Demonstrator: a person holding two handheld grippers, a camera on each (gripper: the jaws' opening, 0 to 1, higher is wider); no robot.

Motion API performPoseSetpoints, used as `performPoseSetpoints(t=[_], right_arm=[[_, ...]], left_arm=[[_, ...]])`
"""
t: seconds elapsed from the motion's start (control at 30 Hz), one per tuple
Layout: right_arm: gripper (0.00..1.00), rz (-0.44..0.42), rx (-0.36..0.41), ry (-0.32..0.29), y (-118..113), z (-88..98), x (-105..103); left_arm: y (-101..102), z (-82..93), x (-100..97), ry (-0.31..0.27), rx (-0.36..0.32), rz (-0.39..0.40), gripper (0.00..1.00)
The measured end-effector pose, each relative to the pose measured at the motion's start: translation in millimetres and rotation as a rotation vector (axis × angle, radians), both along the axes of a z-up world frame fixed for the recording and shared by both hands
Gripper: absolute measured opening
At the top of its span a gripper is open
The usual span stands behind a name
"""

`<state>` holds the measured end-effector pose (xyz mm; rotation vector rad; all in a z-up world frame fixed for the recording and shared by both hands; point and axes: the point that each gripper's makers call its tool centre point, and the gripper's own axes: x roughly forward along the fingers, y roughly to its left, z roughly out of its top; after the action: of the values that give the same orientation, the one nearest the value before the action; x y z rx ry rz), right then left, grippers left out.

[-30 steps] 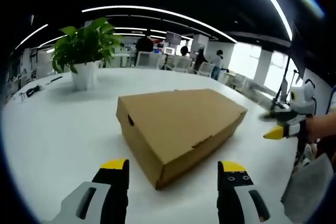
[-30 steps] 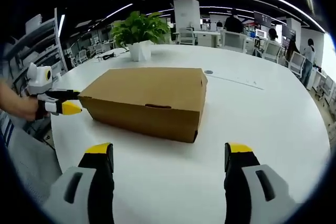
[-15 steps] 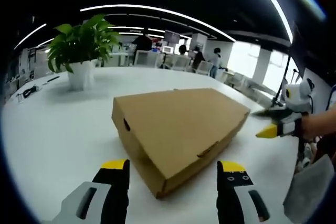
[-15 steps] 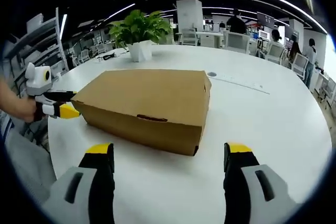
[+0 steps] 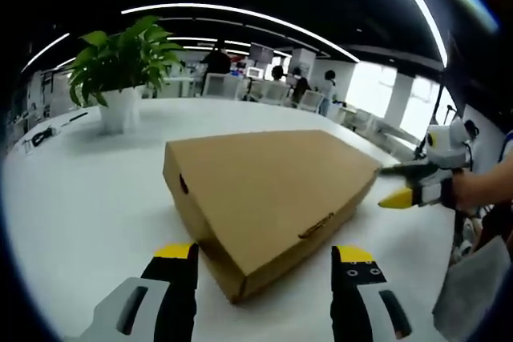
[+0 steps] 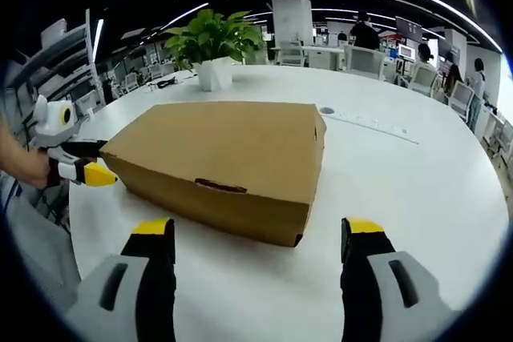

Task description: Operate the shoe box by opening the lid, removing the specified soft item, and placing it in the target area until the item is outside and the box remains undamaged.

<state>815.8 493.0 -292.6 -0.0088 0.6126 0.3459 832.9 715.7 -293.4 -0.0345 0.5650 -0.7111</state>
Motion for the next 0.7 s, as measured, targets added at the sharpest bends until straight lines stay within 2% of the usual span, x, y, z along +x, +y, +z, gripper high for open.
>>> performPoseSetpoints(t=[0.27,0.7], right_arm=[[0.78,0.027,-0.002,-0.012,4,-0.9,12],[0.65,0.092,-0.005,-0.041,12,-1.1,20]], left_arm=[[-2,-1.5,4.2,-0.006,0.008,-0.003,0.66],[-2,-5.5,8.5,-0.002,0.007,0.002,0.64]])
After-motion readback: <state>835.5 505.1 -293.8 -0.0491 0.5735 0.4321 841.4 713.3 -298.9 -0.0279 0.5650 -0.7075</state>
